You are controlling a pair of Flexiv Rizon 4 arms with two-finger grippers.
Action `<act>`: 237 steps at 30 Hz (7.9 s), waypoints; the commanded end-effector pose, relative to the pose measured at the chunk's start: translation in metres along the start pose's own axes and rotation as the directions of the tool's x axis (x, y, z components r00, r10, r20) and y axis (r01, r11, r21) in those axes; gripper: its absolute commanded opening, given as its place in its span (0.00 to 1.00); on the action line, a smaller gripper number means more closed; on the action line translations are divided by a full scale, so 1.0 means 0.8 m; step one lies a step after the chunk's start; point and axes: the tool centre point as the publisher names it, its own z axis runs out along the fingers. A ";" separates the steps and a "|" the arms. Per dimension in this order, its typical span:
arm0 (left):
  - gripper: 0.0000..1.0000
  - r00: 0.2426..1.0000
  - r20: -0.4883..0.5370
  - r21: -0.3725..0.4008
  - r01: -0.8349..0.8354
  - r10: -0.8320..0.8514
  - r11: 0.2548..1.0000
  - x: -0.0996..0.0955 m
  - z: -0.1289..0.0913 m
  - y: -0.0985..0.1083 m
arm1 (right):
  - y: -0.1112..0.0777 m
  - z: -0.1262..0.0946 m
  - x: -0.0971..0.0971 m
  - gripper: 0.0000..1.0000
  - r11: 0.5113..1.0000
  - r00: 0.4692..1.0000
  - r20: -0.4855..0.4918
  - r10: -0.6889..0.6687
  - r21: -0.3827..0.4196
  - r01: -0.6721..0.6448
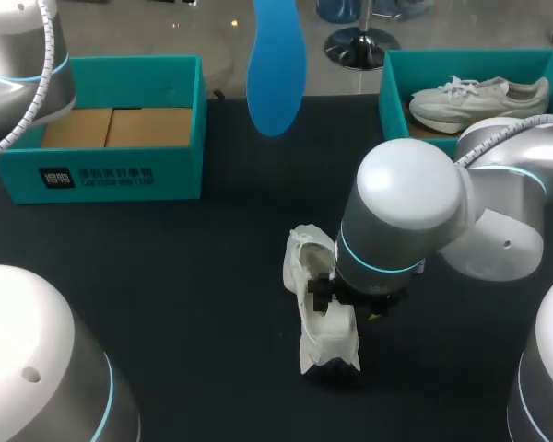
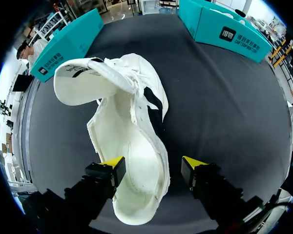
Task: Take the shoe out of the shoebox, open the shoe tongue, remove and reinsert the insole, then place the shoe into the shoebox
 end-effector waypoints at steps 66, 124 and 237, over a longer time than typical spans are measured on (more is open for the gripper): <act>0.00 1.000 -0.001 -0.003 0.000 0.000 1.000 -0.001 0.000 -0.001 | 0.094 -0.127 0.050 1.00 0.929 0.653 -0.664 0.366 0.309 -0.206; 0.00 1.000 -0.001 -0.003 0.000 0.000 1.000 -0.001 0.000 -0.001 | 0.147 -0.171 0.109 1.00 0.908 0.244 -0.880 0.407 0.360 -0.215; 0.00 -0.088 -0.217 -0.077 -0.991 0.972 -0.107 0.041 -0.081 0.301 | 0.148 -0.203 0.096 1.00 0.925 0.293 -0.880 0.373 0.329 -0.192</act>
